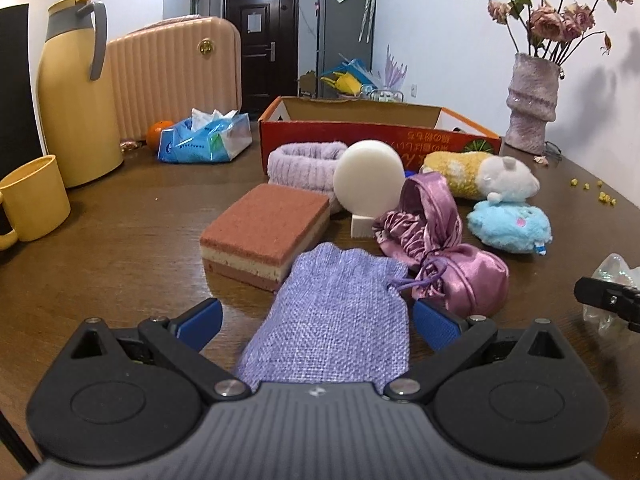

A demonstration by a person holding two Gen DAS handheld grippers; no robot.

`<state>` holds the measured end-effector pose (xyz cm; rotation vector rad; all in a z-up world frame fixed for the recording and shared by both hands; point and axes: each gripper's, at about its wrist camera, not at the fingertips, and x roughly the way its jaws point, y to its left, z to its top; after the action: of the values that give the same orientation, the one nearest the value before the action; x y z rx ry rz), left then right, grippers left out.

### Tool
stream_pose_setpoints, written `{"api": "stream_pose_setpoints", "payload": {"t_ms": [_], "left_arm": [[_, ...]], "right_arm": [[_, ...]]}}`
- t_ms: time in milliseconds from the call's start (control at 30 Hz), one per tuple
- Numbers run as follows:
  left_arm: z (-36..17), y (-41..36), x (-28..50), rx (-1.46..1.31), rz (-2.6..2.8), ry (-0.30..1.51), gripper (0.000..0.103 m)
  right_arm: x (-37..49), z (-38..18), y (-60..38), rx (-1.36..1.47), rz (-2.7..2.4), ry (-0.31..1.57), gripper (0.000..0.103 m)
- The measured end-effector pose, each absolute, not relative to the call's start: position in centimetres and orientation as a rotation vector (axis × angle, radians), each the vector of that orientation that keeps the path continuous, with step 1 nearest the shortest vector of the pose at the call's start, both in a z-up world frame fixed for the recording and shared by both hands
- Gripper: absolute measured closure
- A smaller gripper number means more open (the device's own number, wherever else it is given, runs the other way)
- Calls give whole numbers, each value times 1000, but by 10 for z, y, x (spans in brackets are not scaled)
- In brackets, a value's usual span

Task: Organize soft objects
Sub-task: 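Lift the plastic bag with the right gripper while the left gripper grasps the purple knit pouch, then carry the plastic bag and purple pouch in both grippers over the cardboard box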

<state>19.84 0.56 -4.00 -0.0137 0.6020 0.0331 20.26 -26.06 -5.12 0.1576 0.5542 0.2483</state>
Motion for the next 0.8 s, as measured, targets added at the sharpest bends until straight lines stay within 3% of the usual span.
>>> {"api": "stream_pose_setpoints", "payload": {"t_ms": [200,333,400,467,567,800], "left_arm": [[-44,7,201,-14,43,636,1],[-47,8,203,-26,38,661,25],[-48,8,203,-24,45,670,31],[-48,8,201,-20,49,663,46],[-46,9,198,-36,35,652,53],[-38,11,192,-50,18,618,59]], "right_arm": [[202,-51,-261,154,243,554,57],[201,-50,-259,143,232,551,57],[201,-49,-258,134,225,549,57],[200,-49,-257,124,218,545,57],[200,-47,-257,118,212,542,57],[199,-36,-258,93,195,515,57]]}}
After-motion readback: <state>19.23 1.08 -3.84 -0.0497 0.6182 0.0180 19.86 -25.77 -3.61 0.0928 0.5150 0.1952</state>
